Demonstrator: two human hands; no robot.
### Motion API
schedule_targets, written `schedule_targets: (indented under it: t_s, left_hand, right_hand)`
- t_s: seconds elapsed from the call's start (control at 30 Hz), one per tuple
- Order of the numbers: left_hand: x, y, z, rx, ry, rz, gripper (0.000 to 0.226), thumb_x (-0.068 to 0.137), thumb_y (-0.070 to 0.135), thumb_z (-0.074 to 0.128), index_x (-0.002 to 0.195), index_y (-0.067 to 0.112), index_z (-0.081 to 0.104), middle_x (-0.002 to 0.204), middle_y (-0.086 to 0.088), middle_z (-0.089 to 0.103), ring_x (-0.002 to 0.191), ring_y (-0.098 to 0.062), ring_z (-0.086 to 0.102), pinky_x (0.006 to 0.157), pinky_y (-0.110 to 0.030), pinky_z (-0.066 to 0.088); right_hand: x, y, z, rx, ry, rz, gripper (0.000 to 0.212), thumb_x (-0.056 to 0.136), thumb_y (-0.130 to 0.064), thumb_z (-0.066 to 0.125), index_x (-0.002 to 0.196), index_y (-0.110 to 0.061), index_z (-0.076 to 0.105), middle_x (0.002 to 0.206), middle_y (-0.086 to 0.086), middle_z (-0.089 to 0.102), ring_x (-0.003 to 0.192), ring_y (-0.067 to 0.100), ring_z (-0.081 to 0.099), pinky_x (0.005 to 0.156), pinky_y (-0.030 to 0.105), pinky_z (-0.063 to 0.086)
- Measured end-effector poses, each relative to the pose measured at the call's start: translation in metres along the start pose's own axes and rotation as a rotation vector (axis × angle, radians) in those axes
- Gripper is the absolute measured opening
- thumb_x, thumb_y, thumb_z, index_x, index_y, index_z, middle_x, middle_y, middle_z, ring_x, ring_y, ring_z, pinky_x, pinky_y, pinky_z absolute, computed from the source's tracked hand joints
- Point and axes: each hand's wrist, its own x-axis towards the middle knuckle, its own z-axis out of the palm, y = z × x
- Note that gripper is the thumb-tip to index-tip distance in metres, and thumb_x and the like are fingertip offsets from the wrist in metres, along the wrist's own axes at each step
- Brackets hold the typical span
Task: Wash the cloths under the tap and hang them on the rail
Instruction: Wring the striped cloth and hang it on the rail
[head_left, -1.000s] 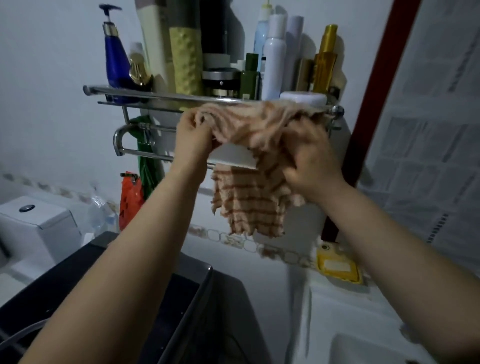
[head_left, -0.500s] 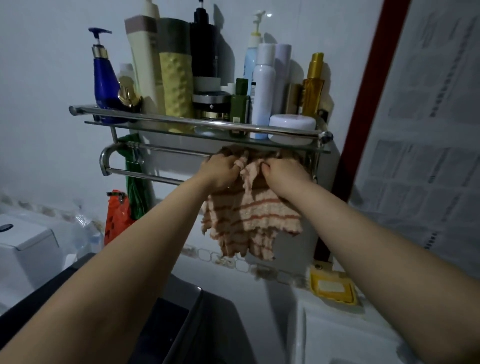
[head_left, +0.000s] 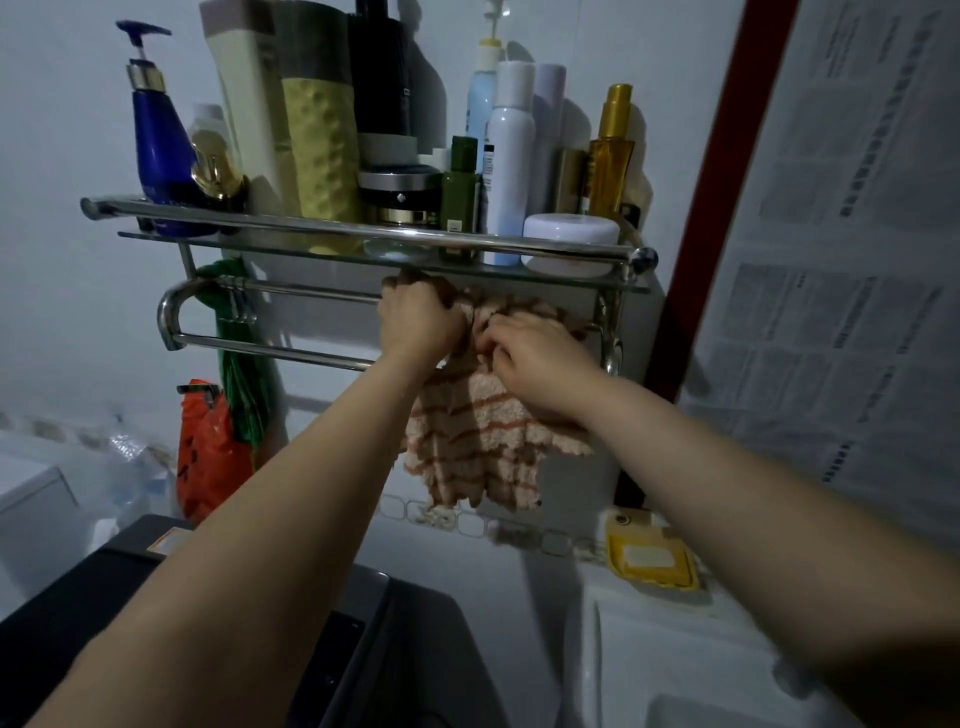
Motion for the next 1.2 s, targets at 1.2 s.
schedule_targets:
  t_s: [1.2]
  left_hand:
    - [-0.015,-0.004,-0.015,-0.471,-0.175,-0.228,0.012,0.093,0.02,0.055,0.099,0.017,0.065,0.098,-0.002,0.067,0.09,-0.019,0.062,0.084,-0.032,0.051]
  right_hand:
    - [-0.028,-0.001,-0.012,-0.133,-0.026,0.347,0.05,0.098,-0.05,0.03,0.123,-0.018,0.059,0.12,0.013,0.058,0.106,0.031,0.056,0.085,0.038,0.044]
